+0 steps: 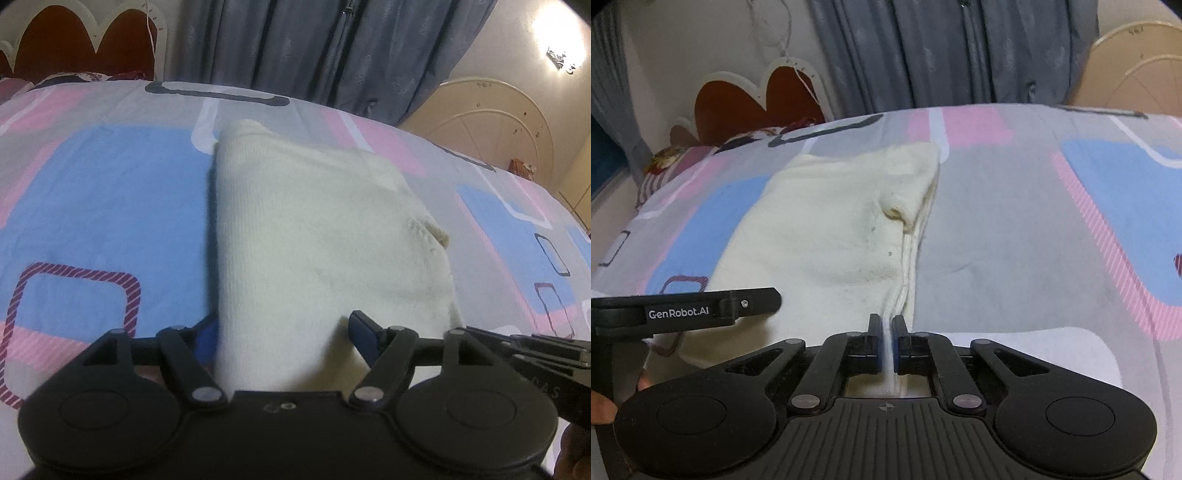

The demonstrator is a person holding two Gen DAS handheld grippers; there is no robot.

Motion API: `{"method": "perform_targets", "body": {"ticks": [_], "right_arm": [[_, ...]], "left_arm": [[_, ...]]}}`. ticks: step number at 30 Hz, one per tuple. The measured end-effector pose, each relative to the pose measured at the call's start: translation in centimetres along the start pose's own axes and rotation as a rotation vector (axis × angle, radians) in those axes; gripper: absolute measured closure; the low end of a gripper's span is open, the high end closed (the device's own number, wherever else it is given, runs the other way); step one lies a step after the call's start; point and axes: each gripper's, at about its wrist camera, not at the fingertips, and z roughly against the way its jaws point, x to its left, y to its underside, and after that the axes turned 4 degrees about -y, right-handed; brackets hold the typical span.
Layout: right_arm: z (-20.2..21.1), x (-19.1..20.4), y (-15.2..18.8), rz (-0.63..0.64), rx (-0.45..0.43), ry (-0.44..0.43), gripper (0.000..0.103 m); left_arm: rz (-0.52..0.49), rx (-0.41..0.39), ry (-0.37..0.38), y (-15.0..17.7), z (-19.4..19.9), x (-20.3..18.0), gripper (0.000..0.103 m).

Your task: Fold small clothes

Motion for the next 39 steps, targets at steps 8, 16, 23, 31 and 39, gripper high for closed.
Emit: {"method": "perform_targets", "body": {"ticks": [8,16,23,31,39], "right_arm": [[-0.8,0.5,0.7,0.055,0.013,0.071,0.099],[0.0,0.4,1.6,0.034,0.003,0.065,0.099],[2.0,-0.2,1.9,-0.044,-0.002,0.031,0.096],[1.3,0.1,1.1,-0.039,-0.015,0.077,0.058],[-0.1,-0.2,1.4,-0.033,0.046,0.111,0.058]], "left_arm": [[-0.058,-0.007,-0.016,0.9,-0.1,-0.8,0.021],[-0.084,0.028,-0.025,0.9,-0.8,-1.1,0.0],[-0.086,0.039,-0.073,1.0,-0.9,-1.8,0.0],[-0.022,0.058,-0.102,0.7,-1.1,-1.9,0.0],[-0.015,0.066,-0.146,0.8,-0.7,-2.4,0.0]]}}
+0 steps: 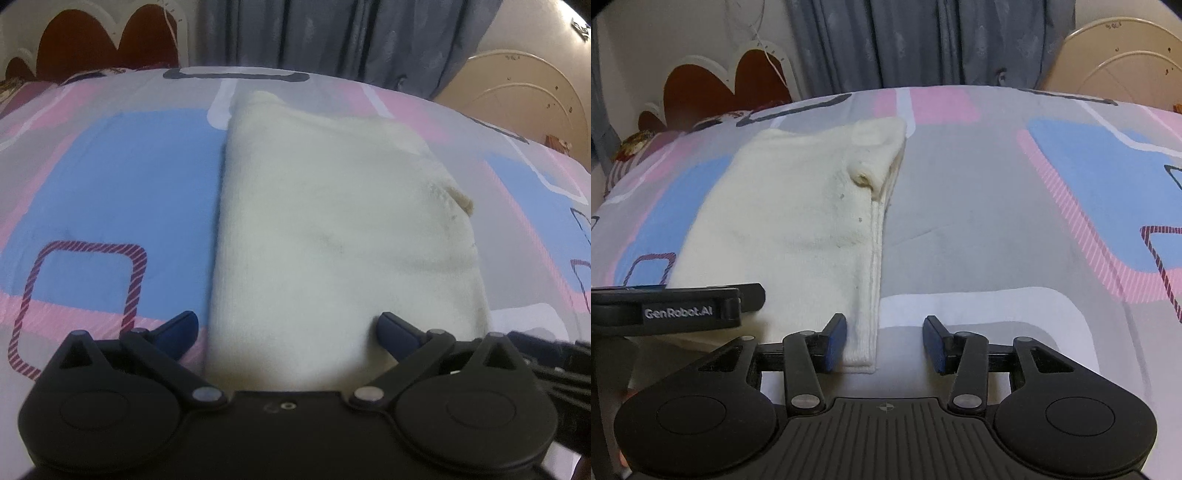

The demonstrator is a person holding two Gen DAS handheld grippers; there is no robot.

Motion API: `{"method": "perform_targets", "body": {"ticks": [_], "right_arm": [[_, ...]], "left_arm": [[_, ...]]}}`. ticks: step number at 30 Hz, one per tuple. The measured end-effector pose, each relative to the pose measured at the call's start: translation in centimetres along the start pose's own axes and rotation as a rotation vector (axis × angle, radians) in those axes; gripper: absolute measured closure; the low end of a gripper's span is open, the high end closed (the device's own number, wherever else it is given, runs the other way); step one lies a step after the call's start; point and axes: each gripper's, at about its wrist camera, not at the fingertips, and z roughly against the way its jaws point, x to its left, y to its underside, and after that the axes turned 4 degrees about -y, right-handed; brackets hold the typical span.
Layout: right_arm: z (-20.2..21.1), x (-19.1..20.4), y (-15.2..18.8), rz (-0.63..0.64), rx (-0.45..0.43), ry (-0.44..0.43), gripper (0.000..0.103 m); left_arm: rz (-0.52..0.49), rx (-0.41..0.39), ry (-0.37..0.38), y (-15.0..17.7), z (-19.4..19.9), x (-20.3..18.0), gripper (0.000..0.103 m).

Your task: Fold small clothes

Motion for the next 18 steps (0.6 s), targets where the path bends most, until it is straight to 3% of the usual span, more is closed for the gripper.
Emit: {"method": "perform_targets", "body": {"ticks": [2,6,9,12,13,18], "right_arm": [[0.1,0.1,0.3,0.006,-0.006,0.006,0.056],[-0.3,0.2,0.0,0.016,0.004,0.056,0.03],[0.1,-0.1,-0.3,-0.006,0.015,0.048,0.025],[1.2,0.1,-0.4,0.005,0.018,0.041,0.019],[1.7,0.2,-0.4,0.014,0.019,0.034,0.018],[6.0,0.4,-0.2,0.018,0.037,-0.102,0.008]], "left_arm": [[0.005,0.009,0.003,-0.1,0.0,0.1,0.0],[-0.004,0.038,-0.009,-0.4,0.1,0.0,0.0],[-0.014,0.053,-0.027,-0.6,0.3,-0.3,0.0],[-0.018,0.049,-0.03,-0.5,1.2,-0.4,0.014],[-0.022,0.046,-0.041,-0.5,1.8,-0.5,0.021],[-0.025,-0.003,-0.077,0.1,7.1,-0.1,0.017]]}}
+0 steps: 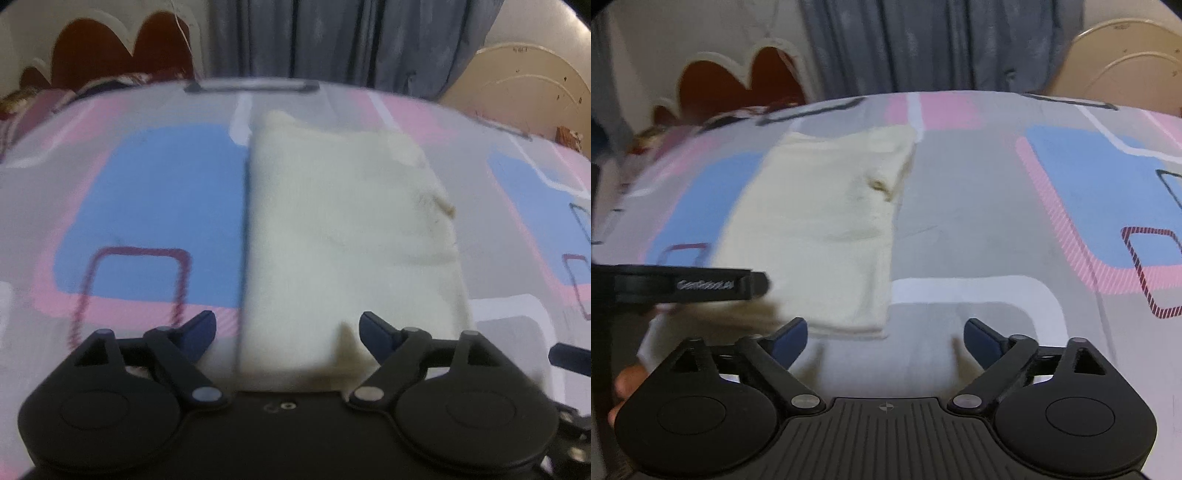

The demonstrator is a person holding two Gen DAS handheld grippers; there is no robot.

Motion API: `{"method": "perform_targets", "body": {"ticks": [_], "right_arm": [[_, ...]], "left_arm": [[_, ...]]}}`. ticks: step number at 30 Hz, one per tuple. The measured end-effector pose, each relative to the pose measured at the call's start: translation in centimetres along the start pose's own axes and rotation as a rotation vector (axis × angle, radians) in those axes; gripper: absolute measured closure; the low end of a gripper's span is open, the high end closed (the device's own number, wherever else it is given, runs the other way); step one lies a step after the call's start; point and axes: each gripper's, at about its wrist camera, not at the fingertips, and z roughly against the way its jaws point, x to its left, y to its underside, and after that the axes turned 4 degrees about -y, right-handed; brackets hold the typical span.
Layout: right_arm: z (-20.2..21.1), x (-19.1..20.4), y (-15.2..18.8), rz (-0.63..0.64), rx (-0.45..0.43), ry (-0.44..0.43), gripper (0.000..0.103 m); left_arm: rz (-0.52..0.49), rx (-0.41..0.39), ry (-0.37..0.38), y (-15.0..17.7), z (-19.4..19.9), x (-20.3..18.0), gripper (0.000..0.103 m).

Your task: Fold small clothes

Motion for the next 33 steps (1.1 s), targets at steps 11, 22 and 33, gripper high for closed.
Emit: {"method": "perform_targets", "body": {"ticks": [11,22,33], "right_arm": [[15.0,5.0,4.7,0.23,-0.21,-0.055,0.0],[26.5,8.8,13.2,0.186,-0.447,0.136,0.0],[31.6,10.3,15.1,0.17,-0.536,0.084,0.0]], "left_arm": [[0.055,-0.186,-0.054,6.1,17.2,0.4,0.002],[0.047,-0.255,-0.108,14.1,28.7,-1.3,0.001],[0.044,-0.355,-0.137,16.2,34.4,-1.7,0.001]]}}
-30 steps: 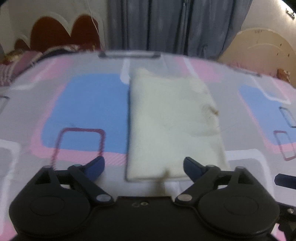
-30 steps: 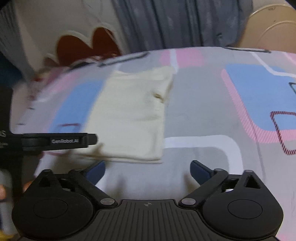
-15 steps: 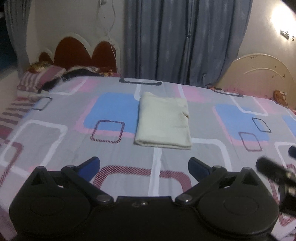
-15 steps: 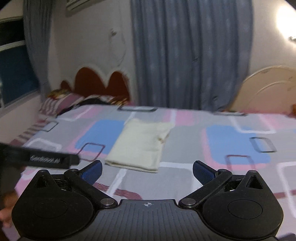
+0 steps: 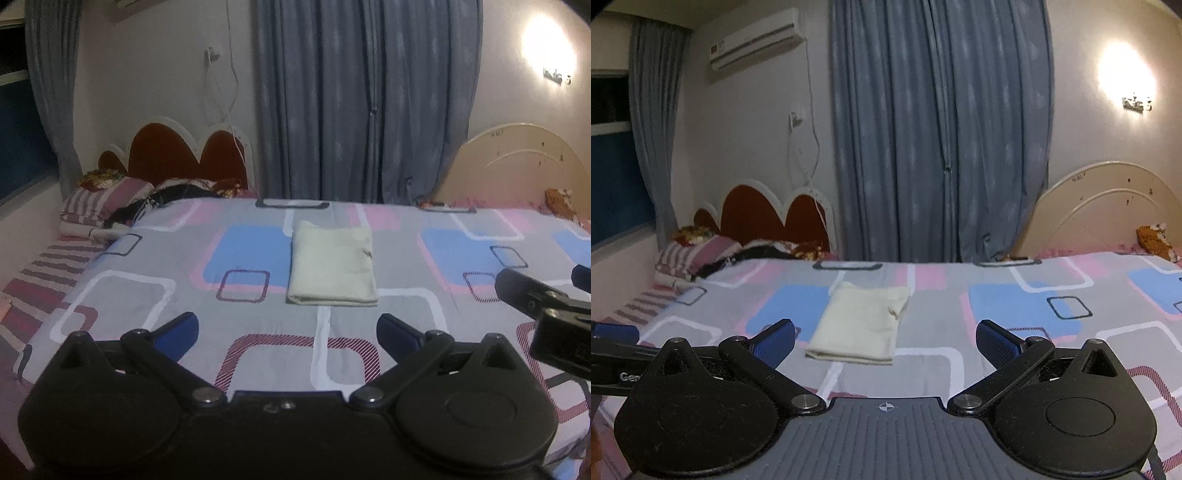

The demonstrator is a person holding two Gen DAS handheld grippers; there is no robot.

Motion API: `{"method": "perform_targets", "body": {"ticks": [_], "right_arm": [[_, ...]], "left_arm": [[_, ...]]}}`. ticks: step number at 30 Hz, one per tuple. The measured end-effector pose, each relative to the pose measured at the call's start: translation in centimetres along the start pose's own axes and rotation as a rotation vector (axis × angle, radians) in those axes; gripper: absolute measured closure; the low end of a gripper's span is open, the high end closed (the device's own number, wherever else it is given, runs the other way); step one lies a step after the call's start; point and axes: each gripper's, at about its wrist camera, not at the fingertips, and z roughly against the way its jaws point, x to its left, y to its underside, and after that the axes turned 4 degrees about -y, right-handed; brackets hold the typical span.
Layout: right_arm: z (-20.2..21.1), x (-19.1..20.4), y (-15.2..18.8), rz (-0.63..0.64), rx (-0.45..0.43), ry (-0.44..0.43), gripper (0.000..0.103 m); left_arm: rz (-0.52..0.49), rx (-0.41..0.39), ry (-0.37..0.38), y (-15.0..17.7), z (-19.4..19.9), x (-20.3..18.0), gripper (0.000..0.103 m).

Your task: Fold small clothes

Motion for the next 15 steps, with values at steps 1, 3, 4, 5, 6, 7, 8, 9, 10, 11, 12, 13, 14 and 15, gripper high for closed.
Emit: {"method": "perform_targets", "body": {"ticks": [1,3,4,5,6,7,8,9,10,11,12,13,14,15], "right_arm": [[0.3,-0.1,-0.1,0.001,-0.005,-0.001,0.0],[0.6,-0.3,-0.3,0.001,-0.014,-0.007,0.0],[0.7,-0.4,-0.3,0.002,-0.016,-0.006,0.0],[0.8,-0.4,-0.2,0.003,-0.016,-0.003,0.0],[0.9,-0.6,-0.2,0.003,-0.015,-0.003,0.0],[0.9,-0.6,-0.2,0.001,-0.016,-0.004,0.0],[1.1,-0.8,-0.2,0.001,-0.017,-0.004,0.0],[1.2,-0.9,-0.1,0.0,-0.017,-0.002,0.0],[1.2,-1.0,-0.1,0.0,-0.017,-0.002,0.0],[1.2,-1.0,-0.1,0.002,-0.018,-0.003,0.0],[1.2,-1.0,-0.1,0.001,-0.017,0.0,0.0],[1.3,-1.0,-0.1,0.0,-0.017,0.002,0.0],[1.3,-1.1,-0.1,-0.001,-0.017,0.001,0.0],[1.3,-1.2,-0.1,-0.003,-0.015,-0.001,0.0]], "left_arm": [[0.002,-0.003,0.0,-0.1,0.2,0.0,0.001],[0.008,-0.006,0.003,-0.1,0.4,-0.1,0.001],[0.011,-0.006,0.005,-0.2,0.4,-0.2,0.001],[0.015,-0.006,0.007,-0.1,0.5,-0.1,0.001],[0.016,-0.007,0.009,-0.1,0.5,-0.3,0.001],[0.017,-0.007,0.01,-0.1,0.5,-0.4,0.001],[0.018,-0.005,0.011,0.0,0.6,-0.4,0.001],[0.018,-0.004,0.013,0.0,0.6,-0.5,0.001],[0.019,-0.003,0.014,0.0,0.6,-0.6,0.001],[0.02,-0.004,0.014,0.1,0.6,-0.7,0.001],[0.02,-0.004,0.014,0.1,0.7,-0.8,0.001],[0.02,-0.003,0.013,0.2,0.7,-0.9,0.001],[0.022,-0.003,0.014,0.1,0.7,-0.8,0.001],[0.023,-0.001,0.015,0.2,0.7,-1.0,0.001]]}}
